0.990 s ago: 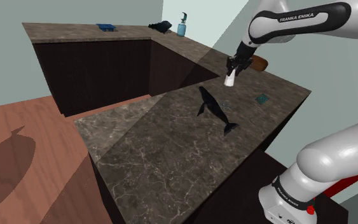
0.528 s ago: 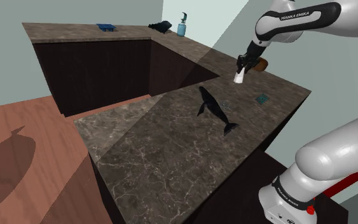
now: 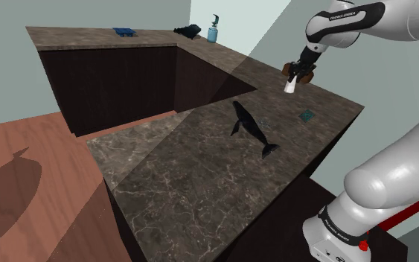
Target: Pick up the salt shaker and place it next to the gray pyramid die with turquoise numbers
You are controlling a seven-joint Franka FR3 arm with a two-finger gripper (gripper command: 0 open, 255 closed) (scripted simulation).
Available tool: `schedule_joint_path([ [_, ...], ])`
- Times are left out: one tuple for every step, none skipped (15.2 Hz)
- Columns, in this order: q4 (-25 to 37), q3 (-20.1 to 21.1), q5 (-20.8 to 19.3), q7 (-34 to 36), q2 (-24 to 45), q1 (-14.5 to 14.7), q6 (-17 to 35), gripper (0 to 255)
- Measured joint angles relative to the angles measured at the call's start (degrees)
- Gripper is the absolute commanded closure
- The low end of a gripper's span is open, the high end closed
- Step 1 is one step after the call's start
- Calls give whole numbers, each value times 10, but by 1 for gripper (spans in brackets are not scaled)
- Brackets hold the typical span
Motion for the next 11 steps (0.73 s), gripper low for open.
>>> schedule_joint_path([
  [14,-7,7,-16,14,-6,-1,255],
  [33,-14,14,-31,29,-12,-7,255],
  [59,-22,25,-50,51,-20,-11,255],
  [67,-26,30,-61,61,-25,-10,255],
  [67,-28,33,-67,66,-28,-5,255],
  [67,-28,35,-70,71,-29,-1,255],
  [62,-29,37,-73,74,-29,6,255],
  [57,-28,37,-73,76,-29,14,255],
  [51,-29,38,-75,77,-30,21,255],
  [46,-28,39,-75,79,-29,27,255],
  [41,-28,40,-77,81,-30,34,255],
])
